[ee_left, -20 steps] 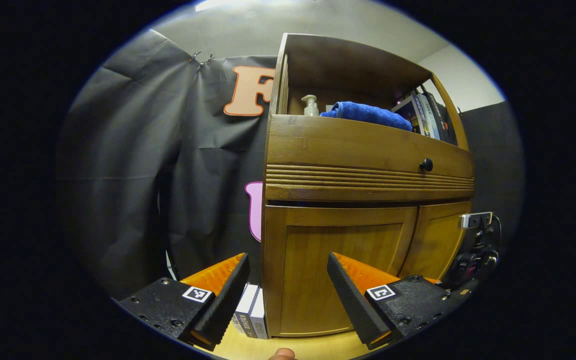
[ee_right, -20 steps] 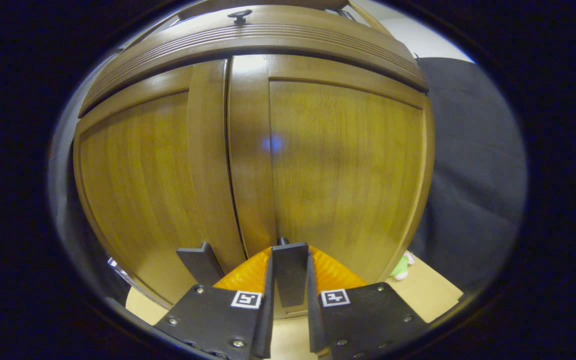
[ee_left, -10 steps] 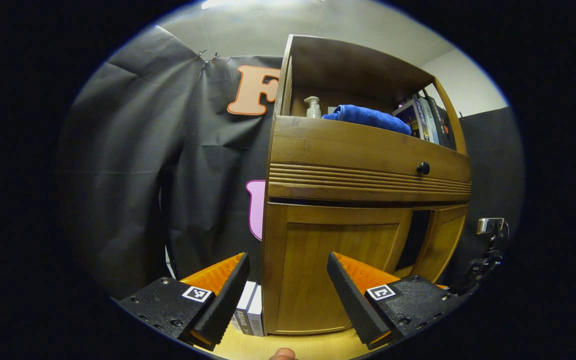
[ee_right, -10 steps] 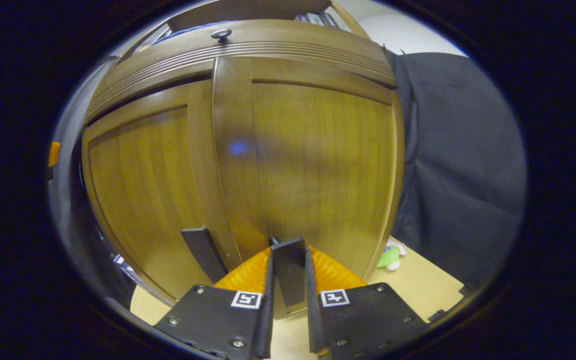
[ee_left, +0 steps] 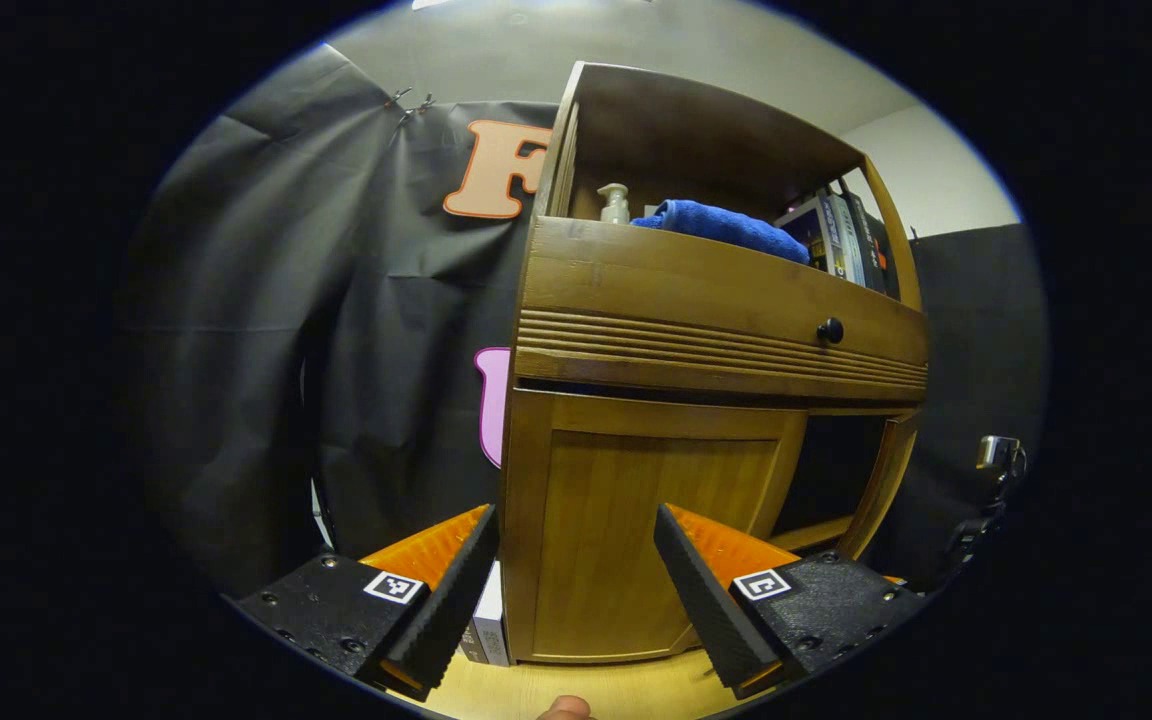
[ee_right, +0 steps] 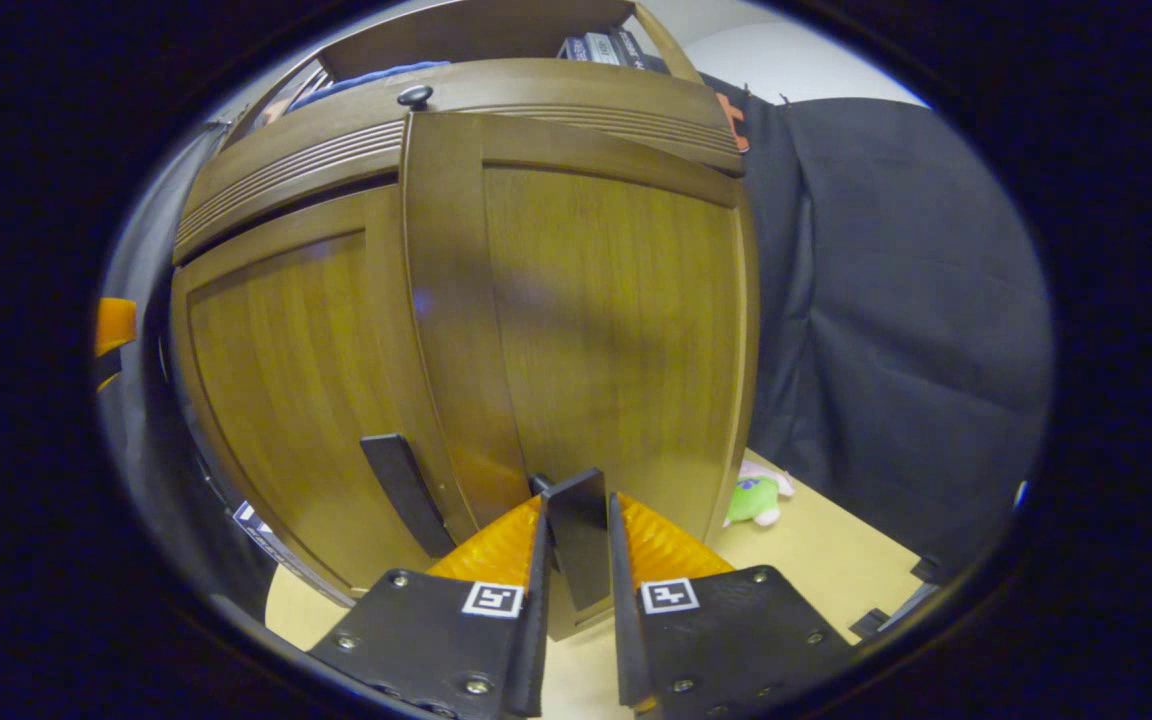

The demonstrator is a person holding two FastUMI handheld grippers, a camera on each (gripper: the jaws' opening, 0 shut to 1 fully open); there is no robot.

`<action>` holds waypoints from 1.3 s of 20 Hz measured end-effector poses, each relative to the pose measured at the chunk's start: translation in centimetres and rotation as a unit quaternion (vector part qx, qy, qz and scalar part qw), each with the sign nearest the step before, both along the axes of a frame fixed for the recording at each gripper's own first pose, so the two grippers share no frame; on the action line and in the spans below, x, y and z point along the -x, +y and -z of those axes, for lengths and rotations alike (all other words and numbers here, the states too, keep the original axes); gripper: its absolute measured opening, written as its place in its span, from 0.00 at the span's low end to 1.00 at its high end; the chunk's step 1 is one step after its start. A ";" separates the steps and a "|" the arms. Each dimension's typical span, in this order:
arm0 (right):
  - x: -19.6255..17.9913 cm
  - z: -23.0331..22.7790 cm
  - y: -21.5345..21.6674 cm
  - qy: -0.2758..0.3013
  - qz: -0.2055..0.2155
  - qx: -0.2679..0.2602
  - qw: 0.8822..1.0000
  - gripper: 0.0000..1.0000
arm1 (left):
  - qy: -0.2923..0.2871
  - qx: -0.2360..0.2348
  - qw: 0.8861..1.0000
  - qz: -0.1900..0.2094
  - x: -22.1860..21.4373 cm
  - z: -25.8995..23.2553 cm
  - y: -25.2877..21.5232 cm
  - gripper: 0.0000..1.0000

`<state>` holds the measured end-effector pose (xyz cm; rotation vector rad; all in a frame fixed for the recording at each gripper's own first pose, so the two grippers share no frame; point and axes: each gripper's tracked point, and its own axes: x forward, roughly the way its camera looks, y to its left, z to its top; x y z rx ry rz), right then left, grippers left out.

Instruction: Open the right door of the double-door shoe cabinet with the right hand, and open the left door with the left hand.

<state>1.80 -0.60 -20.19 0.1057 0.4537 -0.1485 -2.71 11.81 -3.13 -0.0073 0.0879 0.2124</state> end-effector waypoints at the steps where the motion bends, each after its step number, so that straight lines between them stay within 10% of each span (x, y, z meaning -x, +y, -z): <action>1: 0.6 -0.1 -0.3 0.001 0.003 -0.003 1.000 0.29 | 0.001 -0.010 1.000 0.005 -0.1 0.1 -0.3 0.97; 26: 8.9 -2.9 -11.8 -0.006 0.137 0.045 0.990 0.28 | 0.021 -0.016 0.994 0.110 -1.1 2.4 -8.6 0.96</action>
